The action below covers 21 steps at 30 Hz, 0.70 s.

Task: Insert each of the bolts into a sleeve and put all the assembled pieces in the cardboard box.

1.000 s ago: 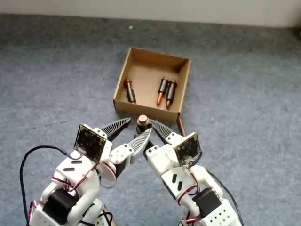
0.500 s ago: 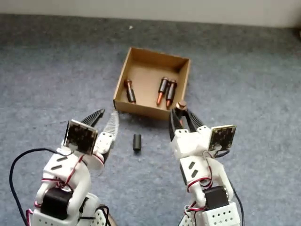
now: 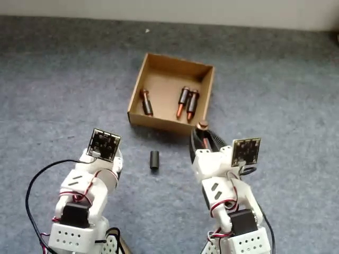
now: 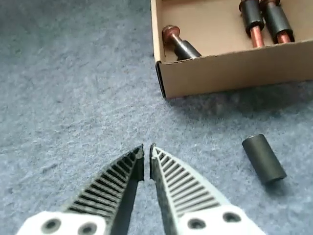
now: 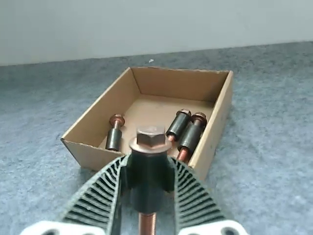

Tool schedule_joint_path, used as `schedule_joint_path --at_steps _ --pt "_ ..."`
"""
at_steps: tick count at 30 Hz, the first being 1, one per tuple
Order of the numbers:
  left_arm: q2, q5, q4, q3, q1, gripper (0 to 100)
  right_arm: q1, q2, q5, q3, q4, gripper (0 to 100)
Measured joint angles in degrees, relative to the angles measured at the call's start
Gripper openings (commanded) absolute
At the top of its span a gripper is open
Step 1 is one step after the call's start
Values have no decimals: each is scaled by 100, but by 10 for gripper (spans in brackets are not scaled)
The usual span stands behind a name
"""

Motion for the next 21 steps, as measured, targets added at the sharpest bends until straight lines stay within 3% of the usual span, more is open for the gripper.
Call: schedule_joint_path --at_steps 5,9,18,21 --pt "0 -686 0 273 -18 46 0 0 0 0 527 5" --pt "9 -782 0 290 0 46 -211 501 0 -211 721 5" --pt "9 -800 0 290 0 46 -325 3938 0 -2558 677 5" --pt "9 -800 0 290 -237 46 -325 5231 0 -3367 185 5"
